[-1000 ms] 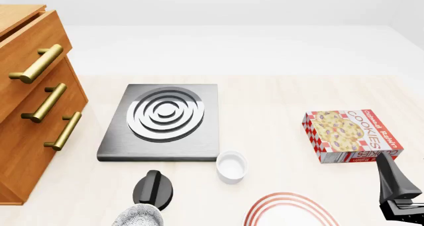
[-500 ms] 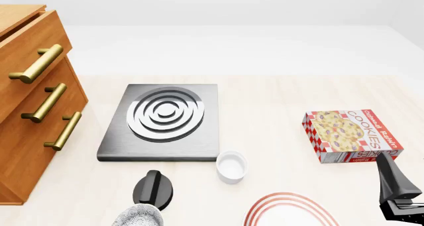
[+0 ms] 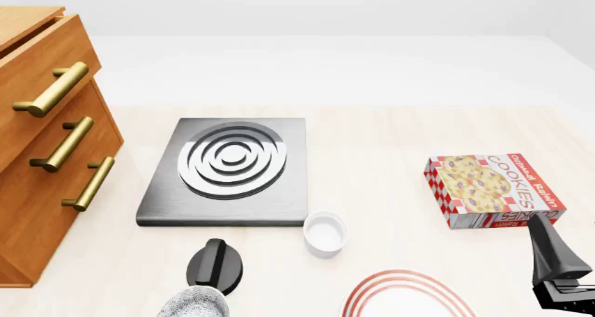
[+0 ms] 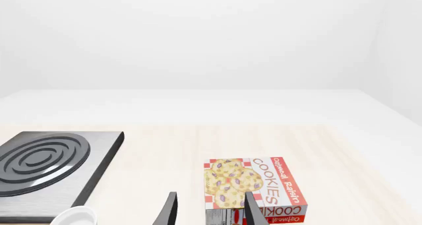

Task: Pick the akita bowl on the wooden cabinet and place it on the plate.

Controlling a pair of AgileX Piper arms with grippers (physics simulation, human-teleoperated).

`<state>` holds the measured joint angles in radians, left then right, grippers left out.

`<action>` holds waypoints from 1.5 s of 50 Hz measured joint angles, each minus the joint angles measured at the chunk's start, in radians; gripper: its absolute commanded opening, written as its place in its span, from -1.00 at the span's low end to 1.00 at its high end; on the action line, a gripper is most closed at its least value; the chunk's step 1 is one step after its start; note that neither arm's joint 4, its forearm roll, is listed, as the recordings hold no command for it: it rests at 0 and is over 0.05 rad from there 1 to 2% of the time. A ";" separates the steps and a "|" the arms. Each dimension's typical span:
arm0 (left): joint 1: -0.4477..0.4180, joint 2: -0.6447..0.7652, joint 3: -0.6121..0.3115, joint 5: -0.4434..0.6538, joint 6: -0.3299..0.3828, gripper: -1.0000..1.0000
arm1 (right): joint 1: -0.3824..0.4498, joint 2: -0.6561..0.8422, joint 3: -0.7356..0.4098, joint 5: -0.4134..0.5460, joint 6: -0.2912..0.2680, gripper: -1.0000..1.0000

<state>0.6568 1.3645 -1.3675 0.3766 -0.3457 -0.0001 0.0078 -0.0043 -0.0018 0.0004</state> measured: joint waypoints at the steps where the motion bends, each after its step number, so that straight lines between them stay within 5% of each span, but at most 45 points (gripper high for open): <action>1: -0.001 0.001 0.000 -0.001 0.000 1.00 | 0.000 0.000 0.000 0.000 0.000 1.00; 71: -0.015 0.063 0.019 -0.072 0.005 1.00 | 0.000 0.000 0.000 0.000 0.000 1.00; 72: -0.015 0.063 0.020 -0.072 0.006 -1.00 | 0.000 0.000 0.000 0.000 0.000 1.00; 75: -0.017 0.058 0.016 -0.073 0.010 -1.00 | 0.000 0.000 0.000 0.000 0.000 1.00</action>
<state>0.6402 1.4224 -1.3513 0.3035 -0.3354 -0.0001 0.0077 -0.0043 -0.0019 0.0004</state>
